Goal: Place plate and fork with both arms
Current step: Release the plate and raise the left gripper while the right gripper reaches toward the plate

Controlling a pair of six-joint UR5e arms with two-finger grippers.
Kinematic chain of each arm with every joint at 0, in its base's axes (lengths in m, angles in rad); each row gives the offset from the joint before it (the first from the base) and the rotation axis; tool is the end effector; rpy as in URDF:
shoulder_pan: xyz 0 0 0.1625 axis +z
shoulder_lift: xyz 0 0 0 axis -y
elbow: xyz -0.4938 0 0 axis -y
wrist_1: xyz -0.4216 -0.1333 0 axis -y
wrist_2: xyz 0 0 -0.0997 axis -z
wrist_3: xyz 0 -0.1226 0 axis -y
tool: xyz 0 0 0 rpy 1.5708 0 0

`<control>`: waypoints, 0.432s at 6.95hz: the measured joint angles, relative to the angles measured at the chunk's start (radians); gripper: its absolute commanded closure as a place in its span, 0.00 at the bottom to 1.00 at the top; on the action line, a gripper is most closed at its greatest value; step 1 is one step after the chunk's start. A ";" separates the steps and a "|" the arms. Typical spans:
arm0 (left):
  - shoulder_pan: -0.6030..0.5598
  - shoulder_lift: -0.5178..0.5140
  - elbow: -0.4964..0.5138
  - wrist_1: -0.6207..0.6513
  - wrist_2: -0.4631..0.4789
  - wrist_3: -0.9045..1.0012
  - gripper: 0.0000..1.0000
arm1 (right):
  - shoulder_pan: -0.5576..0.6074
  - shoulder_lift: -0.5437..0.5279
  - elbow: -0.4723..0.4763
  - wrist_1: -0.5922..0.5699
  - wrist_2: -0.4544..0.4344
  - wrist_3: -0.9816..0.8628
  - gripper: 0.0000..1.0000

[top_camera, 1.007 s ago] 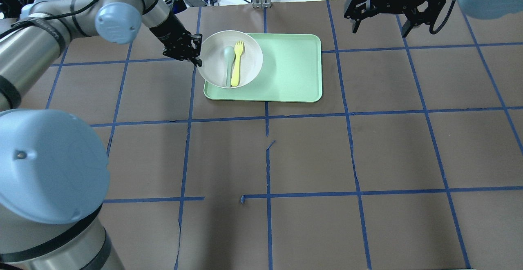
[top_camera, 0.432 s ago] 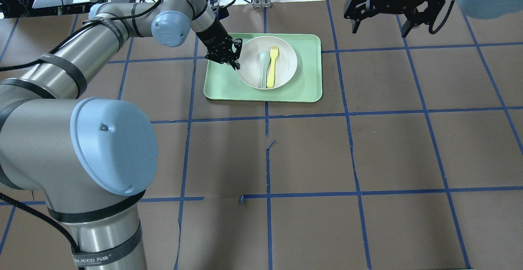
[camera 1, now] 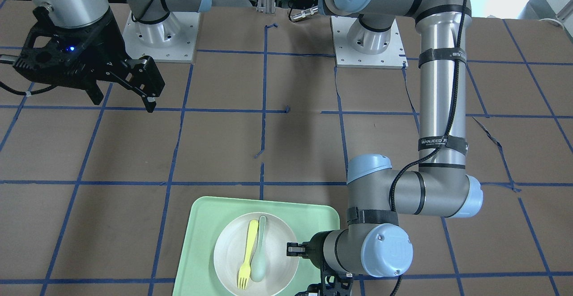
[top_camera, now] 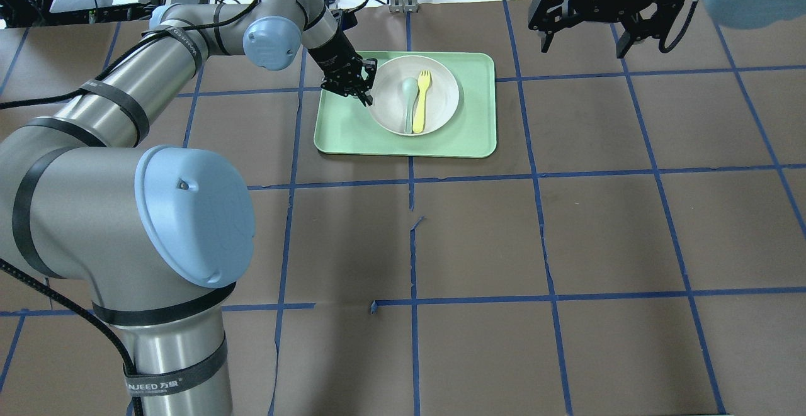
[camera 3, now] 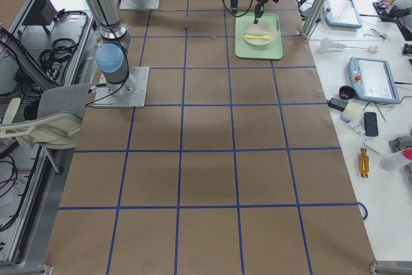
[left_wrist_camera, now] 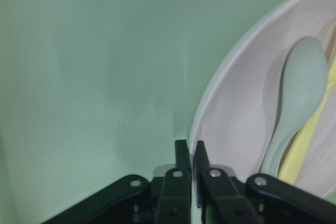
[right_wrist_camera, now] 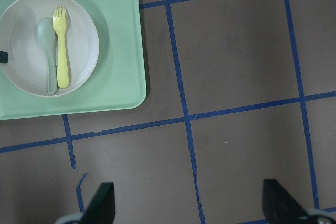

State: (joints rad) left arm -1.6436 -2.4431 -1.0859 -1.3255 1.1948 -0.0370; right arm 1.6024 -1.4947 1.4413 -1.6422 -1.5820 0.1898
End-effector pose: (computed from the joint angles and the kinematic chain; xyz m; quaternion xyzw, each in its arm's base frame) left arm -0.2398 -0.8358 0.1938 -0.0043 -0.9800 -0.0799 0.1823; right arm 0.1500 -0.5683 0.5681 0.0792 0.9949 -0.0626 0.0013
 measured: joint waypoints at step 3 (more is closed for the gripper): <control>0.011 0.014 -0.011 -0.067 0.023 0.033 0.01 | 0.001 0.000 0.007 0.000 0.001 0.007 0.00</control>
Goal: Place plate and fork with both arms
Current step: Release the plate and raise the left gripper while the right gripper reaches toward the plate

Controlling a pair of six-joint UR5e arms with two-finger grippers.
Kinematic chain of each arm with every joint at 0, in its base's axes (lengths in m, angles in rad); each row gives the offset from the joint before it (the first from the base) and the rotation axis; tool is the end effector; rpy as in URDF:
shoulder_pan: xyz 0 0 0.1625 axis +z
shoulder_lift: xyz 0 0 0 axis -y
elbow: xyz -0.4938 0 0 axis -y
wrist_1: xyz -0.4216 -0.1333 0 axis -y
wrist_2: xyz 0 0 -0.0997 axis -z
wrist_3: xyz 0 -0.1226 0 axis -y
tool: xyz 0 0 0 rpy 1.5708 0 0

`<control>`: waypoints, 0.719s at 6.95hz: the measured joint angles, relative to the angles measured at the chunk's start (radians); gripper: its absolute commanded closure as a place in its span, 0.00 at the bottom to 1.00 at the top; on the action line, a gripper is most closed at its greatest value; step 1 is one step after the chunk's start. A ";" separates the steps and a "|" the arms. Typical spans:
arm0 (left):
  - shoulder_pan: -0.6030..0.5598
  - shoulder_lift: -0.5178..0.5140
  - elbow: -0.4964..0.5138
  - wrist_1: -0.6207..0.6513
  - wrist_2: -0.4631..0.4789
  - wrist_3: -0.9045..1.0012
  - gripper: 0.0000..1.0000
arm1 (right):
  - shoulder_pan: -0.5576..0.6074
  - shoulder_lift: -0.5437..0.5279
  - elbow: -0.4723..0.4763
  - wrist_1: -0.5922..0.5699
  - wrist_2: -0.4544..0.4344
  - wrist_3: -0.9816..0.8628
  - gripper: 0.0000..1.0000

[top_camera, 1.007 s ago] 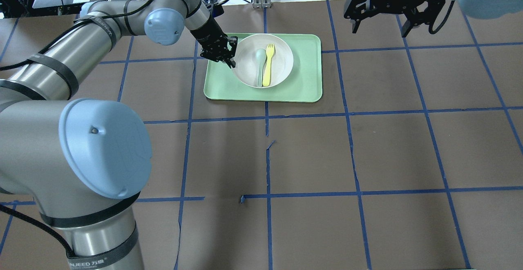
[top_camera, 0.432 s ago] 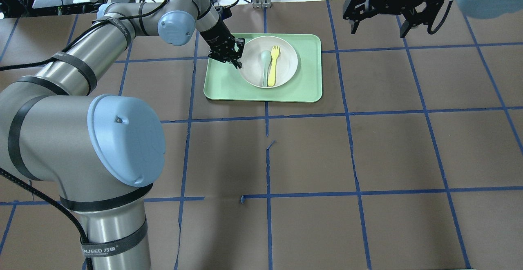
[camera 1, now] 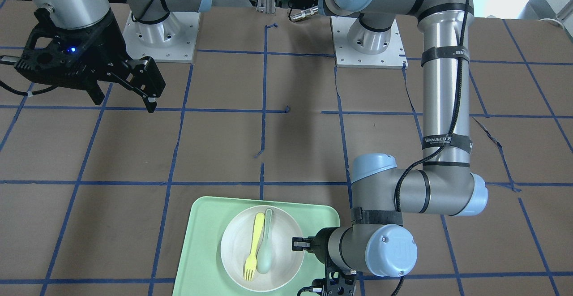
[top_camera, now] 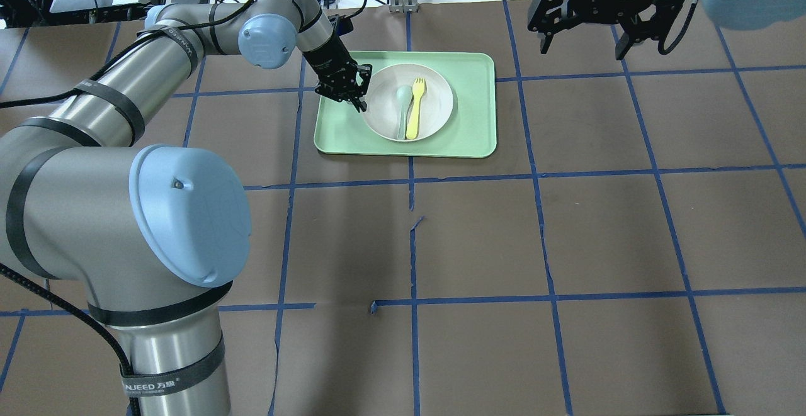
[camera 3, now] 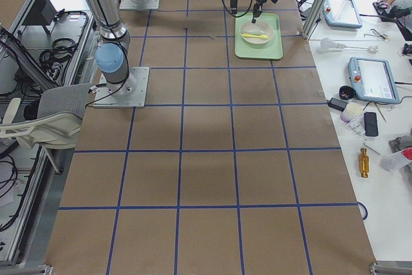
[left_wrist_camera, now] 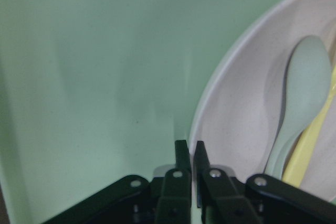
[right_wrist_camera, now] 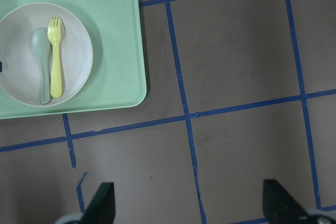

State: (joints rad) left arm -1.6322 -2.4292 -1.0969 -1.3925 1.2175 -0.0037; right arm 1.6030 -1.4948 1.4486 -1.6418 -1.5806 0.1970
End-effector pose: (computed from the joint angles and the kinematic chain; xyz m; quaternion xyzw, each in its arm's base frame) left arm -0.2268 -0.8262 0.1941 -0.0102 -0.9793 -0.1070 0.1714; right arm 0.1504 -0.5674 0.5643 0.0824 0.9949 -0.0587 0.0018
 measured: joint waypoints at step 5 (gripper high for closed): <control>0.069 0.150 -0.004 -0.138 0.069 -0.018 0.00 | -0.002 0.032 0.010 0.001 0.000 -0.007 0.00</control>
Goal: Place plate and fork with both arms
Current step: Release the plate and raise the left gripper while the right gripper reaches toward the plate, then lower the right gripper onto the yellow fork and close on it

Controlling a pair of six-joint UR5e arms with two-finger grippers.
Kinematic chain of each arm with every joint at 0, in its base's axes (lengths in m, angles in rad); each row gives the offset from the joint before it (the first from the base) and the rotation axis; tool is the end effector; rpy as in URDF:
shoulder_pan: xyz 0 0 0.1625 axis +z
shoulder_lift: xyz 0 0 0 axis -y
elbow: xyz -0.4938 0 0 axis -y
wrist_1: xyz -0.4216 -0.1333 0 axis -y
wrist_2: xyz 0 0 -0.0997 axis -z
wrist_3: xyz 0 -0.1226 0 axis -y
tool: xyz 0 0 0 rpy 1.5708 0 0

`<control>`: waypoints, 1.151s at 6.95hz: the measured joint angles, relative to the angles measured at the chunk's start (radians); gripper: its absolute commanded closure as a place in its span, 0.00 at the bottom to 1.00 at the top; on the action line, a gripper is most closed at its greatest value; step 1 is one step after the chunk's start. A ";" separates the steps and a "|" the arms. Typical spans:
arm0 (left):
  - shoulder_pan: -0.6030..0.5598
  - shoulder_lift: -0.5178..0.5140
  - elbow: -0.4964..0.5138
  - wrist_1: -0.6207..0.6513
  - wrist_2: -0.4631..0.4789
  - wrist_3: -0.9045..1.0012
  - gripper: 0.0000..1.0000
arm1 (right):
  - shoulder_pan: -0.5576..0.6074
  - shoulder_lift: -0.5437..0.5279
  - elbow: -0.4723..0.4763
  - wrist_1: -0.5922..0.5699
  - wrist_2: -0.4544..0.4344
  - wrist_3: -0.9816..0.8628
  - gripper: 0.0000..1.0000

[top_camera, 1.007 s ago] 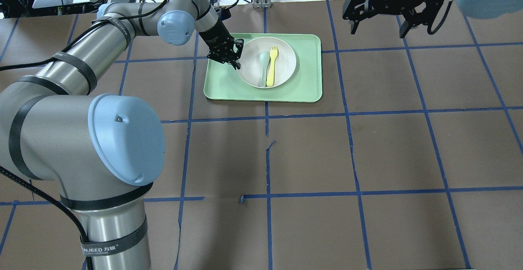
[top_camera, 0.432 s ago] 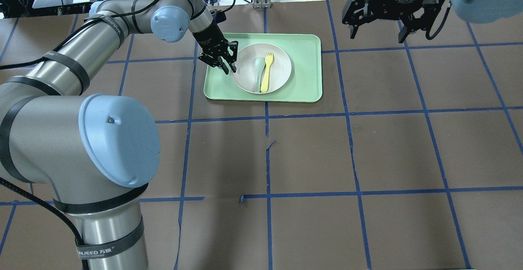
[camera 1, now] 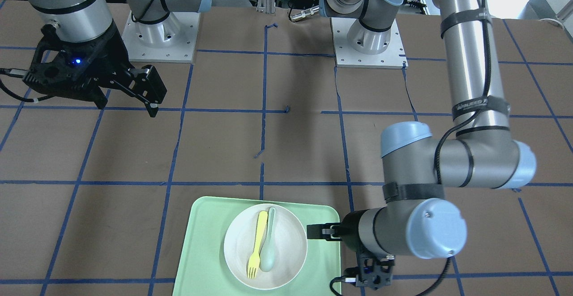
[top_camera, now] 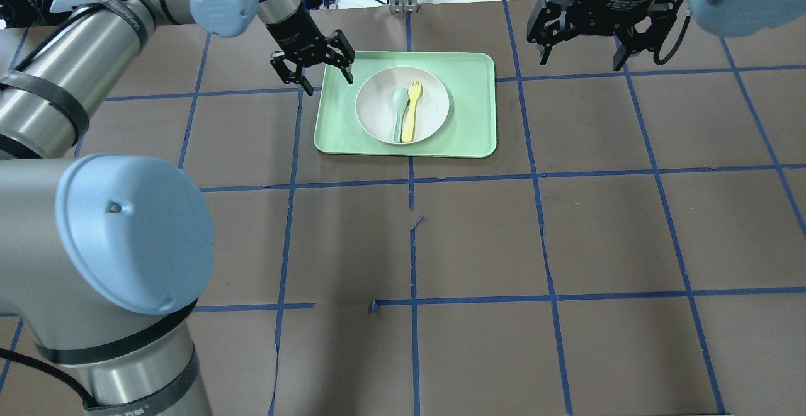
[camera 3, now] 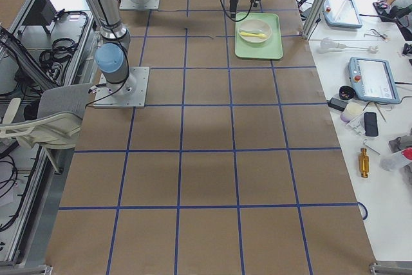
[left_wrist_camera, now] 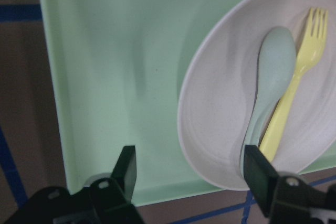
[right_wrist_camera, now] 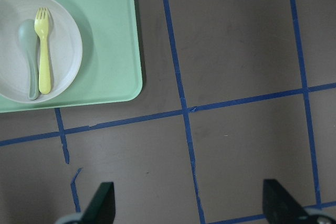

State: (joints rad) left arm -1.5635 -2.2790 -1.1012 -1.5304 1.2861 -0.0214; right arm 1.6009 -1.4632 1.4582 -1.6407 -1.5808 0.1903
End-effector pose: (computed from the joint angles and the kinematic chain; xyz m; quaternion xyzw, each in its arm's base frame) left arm -0.1619 -0.8066 0.3029 0.0282 -0.9847 -0.0989 0.1405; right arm 0.1496 -0.5790 0.5408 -0.0801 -0.9961 0.0378 0.0009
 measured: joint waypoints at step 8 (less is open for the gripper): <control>0.071 0.514 -0.280 -0.159 0.229 0.069 0.00 | 0.197 0.542 -0.153 -0.387 0.002 0.109 0.11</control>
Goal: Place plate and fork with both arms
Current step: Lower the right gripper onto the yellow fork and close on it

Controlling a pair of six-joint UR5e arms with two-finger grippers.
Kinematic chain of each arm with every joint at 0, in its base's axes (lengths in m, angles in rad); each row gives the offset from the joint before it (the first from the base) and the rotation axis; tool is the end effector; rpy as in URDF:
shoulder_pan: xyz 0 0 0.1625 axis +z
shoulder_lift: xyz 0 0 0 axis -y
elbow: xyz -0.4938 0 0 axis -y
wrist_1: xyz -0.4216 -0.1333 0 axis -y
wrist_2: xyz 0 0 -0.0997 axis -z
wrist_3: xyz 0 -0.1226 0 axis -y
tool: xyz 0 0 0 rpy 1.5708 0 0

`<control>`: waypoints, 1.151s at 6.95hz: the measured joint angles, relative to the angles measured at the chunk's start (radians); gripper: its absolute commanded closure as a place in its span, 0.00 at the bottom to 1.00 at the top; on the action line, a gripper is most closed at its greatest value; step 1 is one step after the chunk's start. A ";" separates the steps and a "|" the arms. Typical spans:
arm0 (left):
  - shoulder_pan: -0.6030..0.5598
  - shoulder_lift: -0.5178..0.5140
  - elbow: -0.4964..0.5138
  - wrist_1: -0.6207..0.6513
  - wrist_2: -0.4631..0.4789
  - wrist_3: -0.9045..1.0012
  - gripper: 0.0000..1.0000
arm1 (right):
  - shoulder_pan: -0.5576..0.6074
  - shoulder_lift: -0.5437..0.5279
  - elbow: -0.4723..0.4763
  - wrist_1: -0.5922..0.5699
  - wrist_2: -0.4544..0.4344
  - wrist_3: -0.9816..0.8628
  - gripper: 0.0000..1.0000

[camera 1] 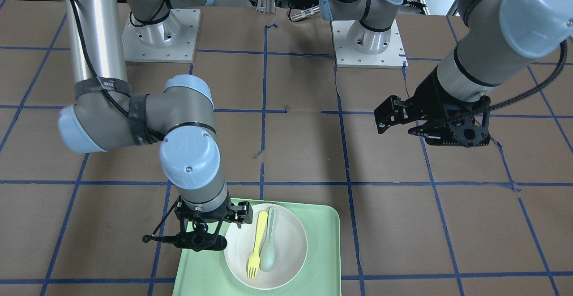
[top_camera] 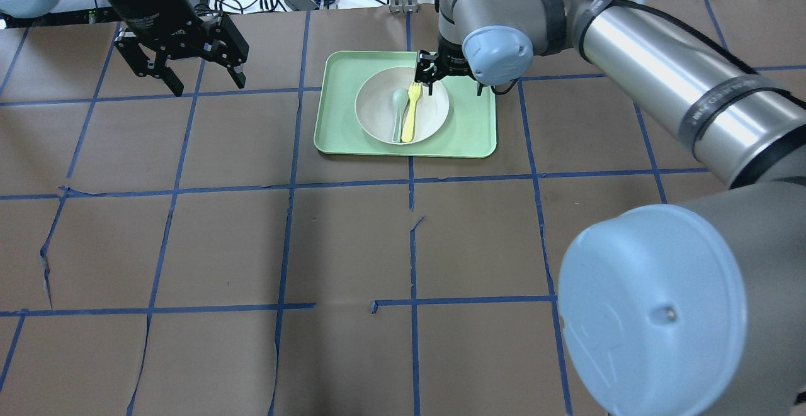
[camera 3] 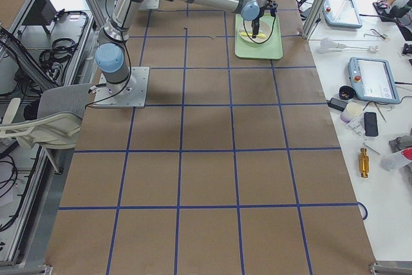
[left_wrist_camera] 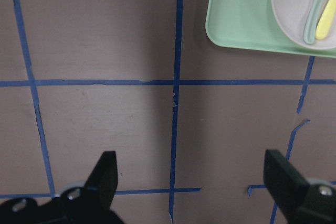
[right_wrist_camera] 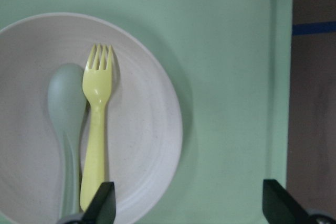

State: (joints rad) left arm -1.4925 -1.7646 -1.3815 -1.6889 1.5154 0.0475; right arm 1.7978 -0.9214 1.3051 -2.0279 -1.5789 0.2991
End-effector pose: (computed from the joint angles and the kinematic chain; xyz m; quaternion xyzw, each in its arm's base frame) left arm -0.0927 -0.6098 0.5115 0.0171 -0.9976 -0.0594 0.0314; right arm 0.3085 -0.7477 0.2830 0.0362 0.9987 -0.0365 0.0056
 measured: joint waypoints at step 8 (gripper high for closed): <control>0.001 0.060 -0.110 -0.004 0.094 -0.008 0.00 | 0.066 0.107 -0.014 -0.122 -0.012 0.108 0.37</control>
State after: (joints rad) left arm -1.4915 -1.7050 -1.4918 -1.6927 1.6091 0.0399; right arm 1.8639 -0.8147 1.2907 -2.1499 -1.5906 0.4066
